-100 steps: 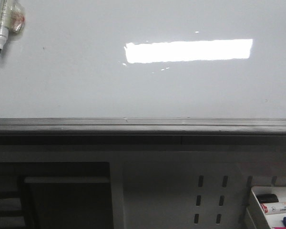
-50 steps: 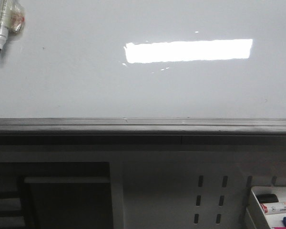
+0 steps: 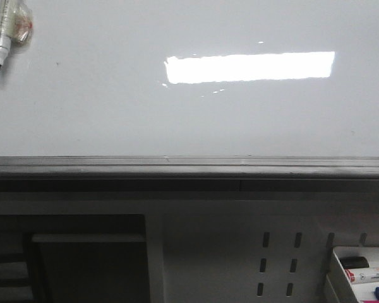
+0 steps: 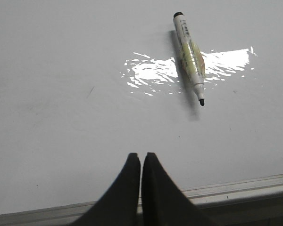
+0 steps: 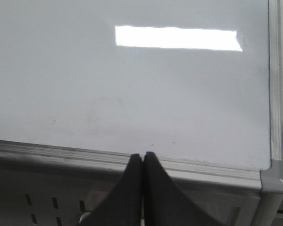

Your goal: Write number 4 on whiteboard

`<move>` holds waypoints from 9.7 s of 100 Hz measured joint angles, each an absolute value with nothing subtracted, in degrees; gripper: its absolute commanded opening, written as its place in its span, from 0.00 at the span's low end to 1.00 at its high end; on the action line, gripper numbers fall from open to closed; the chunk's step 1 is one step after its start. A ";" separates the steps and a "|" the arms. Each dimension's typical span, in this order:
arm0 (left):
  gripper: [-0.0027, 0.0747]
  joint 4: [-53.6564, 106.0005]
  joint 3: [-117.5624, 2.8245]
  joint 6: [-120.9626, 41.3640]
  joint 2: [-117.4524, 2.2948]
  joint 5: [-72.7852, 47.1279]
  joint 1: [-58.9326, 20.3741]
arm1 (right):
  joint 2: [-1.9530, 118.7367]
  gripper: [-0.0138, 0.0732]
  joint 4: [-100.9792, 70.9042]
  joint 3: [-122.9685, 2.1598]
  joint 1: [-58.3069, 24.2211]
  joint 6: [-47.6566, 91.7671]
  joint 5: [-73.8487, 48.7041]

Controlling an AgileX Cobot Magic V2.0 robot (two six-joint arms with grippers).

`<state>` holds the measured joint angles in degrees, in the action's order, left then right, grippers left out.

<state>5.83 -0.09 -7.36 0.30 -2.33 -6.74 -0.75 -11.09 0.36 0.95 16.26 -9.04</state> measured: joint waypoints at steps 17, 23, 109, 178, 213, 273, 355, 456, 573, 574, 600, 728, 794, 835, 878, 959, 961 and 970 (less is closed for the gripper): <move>0.01 16.74 -0.09 -7.36 0.30 -2.33 -6.74 | -0.75 0.08 -20.44 0.36 0.95 16.26 -7.27; 0.01 22.12 -0.09 -7.36 0.30 -2.22 -6.74 | -0.75 0.08 -25.50 0.36 0.95 16.26 -6.47; 0.02 20.31 -26.71 -7.32 -27.77 -21.28 -6.74 | 30.06 0.20 -37.89 -27.49 0.95 23.22 -32.00; 0.51 34.64 -33.13 -20.48 -48.85 -17.22 -6.74 | 33.14 0.68 -37.84 -29.50 0.95 25.39 -33.89; 0.51 48.91 -41.24 -36.47 -61.00 -19.44 -6.74 | 33.14 0.68 -37.84 -29.50 0.95 25.42 -33.79; 0.51 58.01 -46.91 -46.46 -71.26 -19.57 -6.74 | 33.14 0.68 -37.84 -29.50 0.95 25.51 -33.71; 0.01 58.20 -47.78 -59.25 -68.47 -28.65 -6.74 | 34.31 0.68 -40.64 -29.71 0.95 29.34 -36.66; 0.01 38.93 -47.78 -62.75 -71.52 -28.98 -43.37 | 66.77 0.61 -63.05 -55.06 -6.69 51.64 -67.23; 0.01 38.93 -47.78 -62.30 -72.46 -25.60 -43.65 | 79.98 0.19 -52.02 -64.57 -20.19 45.88 -65.20; 0.01 38.93 -47.78 -62.21 -72.46 -25.60 -43.65 | 79.98 0.19 -51.91 -64.57 -20.19 45.98 -65.06; 0.02 38.93 -47.60 -61.34 -72.46 -25.60 -43.65 | 80.18 0.11 -50.91 -64.57 -20.19 46.82 -64.30; 0.67 54.41 -33.88 -56.36 -42.40 -18.29 -11.34 | 62.95 0.11 -73.96 -45.98 -20.19 73.51 -26.18; 0.67 54.65 -33.80 -56.36 -42.40 -17.05 -11.34 | 80.34 0.11 -81.22 -57.23 -27.44 81.87 -16.36; 0.67 54.87 -33.80 -56.36 -42.40 -16.03 -11.34 | 83.56 0.11 -78.07 -57.37 -29.59 78.28 -19.89; 0.67 55.34 -33.80 -56.36 -42.40 -15.76 -11.34 | 69.82 0.11 -68.98 -45.94 -25.58 68.38 -14.17; 0.67 56.53 -33.80 -56.36 -42.40 -15.62 -11.34 | 77.08 0.11 -67.73 -50.00 -27.55 65.15 -20.94; 0.67 56.53 -33.80 -56.36 -42.40 -15.62 -11.34 | 77.08 0.11 -67.47 -49.58 -27.55 64.87 -21.64; 0.67 56.53 -33.80 -56.36 -42.40 -15.73 -11.34 | 77.08 0.11 -66.49 -48.55 -27.55 64.10 -24.26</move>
<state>56.53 -33.80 -56.36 -42.40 -15.73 -11.34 77.08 -66.49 -48.55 -27.55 64.10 -24.26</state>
